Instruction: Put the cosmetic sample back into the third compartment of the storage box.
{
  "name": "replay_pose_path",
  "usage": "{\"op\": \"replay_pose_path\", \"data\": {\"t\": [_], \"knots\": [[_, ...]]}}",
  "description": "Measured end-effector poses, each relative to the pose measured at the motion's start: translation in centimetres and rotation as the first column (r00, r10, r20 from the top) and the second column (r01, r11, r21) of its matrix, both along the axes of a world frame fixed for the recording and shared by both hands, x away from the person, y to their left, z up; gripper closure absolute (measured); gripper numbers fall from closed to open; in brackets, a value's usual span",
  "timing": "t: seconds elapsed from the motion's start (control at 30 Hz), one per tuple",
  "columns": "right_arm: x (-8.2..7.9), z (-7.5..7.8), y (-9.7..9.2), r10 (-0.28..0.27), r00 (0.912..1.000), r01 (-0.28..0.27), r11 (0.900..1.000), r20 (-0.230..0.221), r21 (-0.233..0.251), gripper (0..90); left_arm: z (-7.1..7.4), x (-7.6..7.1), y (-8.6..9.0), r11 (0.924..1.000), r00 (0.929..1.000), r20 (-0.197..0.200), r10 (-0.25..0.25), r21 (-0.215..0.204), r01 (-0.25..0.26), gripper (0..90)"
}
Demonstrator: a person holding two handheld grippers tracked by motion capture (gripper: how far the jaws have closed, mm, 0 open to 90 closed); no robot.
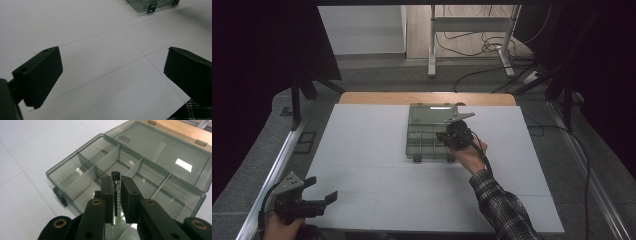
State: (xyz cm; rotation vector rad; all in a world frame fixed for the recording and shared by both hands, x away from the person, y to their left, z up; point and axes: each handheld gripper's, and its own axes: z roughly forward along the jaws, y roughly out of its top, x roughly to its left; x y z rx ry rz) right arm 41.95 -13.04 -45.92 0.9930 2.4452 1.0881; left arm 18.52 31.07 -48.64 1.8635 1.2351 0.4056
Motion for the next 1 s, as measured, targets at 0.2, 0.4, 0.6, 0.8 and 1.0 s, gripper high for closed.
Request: {"op": "replay_pose_path", "data": {"t": [0.2, 0.4, 0.6, 0.8, 1.0], "knots": [[1.0, 0.1, 0.2, -0.011, 0.9999, 0.011, 0.9999, 0.007, 0.006, 80.4, 0.0, 0.0, 0.0, 1.0, 1.0, -0.001, 0.0, -0.003, 0.0, 2.3], [1.8, 0.1, 0.4, -0.021, 0.9997, 0.021, 0.9997, 0.012, 0.009, 80.4, 0.0, 0.0, 0.0, 1.0, 1.0, -0.002, 0.0, -0.003, 0.0, 2.3], [2.7, 0.1, 0.5, -0.036, 0.9991, 0.036, 0.9993, 0.021, 0.013, 80.4, 0.0, 0.0, 0.0, 1.0, 1.0, -0.002, 0.001, -0.003, -0.001, 2.3], [3.4, -0.3, 0.5, -0.048, 0.9986, 0.048, 0.9988, 0.023, -0.001, 80.4, 0.0, 0.0, 0.0, 1.0, 1.0, -0.002, 0.003, -0.004, -0.003, 2.3], [4.2, -1.1, 0.6, -0.064, 0.9978, 0.064, 0.9979, 0.018, -0.009, 80.3, 0.0, 0.0, 0.0, 1.0, 1.0, -0.002, 0.001, -0.004, -0.001, 2.4]]}}
